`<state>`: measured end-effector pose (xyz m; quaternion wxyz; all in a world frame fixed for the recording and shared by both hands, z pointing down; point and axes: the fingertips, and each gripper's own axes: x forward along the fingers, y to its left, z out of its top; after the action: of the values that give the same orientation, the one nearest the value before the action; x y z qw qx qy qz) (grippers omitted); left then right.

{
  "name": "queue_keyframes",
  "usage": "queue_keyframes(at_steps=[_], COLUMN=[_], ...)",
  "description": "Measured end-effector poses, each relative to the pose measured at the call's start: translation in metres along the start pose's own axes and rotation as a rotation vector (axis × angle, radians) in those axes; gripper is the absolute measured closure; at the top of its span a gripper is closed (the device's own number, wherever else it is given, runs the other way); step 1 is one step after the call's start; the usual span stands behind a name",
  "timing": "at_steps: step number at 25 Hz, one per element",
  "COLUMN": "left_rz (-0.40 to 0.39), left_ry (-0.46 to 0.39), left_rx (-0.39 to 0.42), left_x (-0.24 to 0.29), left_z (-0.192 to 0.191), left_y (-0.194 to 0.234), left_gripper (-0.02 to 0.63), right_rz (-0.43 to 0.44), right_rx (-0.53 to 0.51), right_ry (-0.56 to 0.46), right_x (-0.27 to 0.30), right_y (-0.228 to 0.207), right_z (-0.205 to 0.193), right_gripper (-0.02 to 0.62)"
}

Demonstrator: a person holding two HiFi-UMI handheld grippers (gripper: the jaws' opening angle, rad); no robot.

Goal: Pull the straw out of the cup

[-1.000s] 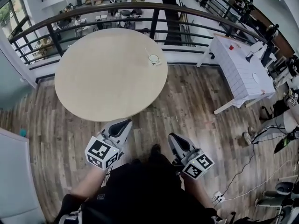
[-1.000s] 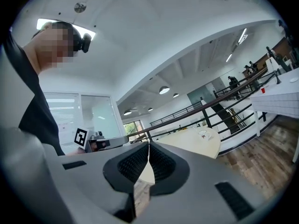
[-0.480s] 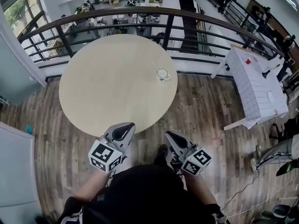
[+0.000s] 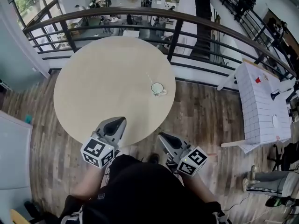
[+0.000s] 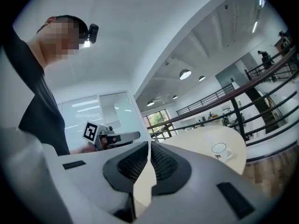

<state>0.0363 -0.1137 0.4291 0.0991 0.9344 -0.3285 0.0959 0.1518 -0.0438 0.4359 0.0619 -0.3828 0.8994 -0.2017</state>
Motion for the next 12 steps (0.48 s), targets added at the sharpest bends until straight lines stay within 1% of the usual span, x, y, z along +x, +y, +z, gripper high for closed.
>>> queue_keyframes(at_steps=[3, 5, 9, 12], left_rz=[-0.014, -0.033, -0.067, -0.098], left_ry=[0.003, 0.005, -0.006, 0.016], left_rx=[-0.014, -0.009, -0.016, 0.013], left_x=[0.020, 0.028, 0.047, 0.059], left_z=[0.003, 0.004, 0.014, 0.013], left_y=[0.001, 0.005, 0.022, 0.040], left_gripper=[0.598, 0.598, 0.598, 0.598], right_rz=[0.046, 0.059, 0.026, -0.001], right_rx=[0.030, 0.024, 0.021, 0.008], right_ry=[-0.017, -0.023, 0.014, 0.016], right_x=[0.017, 0.030, 0.054, 0.073], right_y=[-0.017, -0.022, -0.046, -0.058], right_z=[0.006, 0.008, 0.014, 0.020], right_gripper=[0.571, 0.569, 0.569, 0.569])
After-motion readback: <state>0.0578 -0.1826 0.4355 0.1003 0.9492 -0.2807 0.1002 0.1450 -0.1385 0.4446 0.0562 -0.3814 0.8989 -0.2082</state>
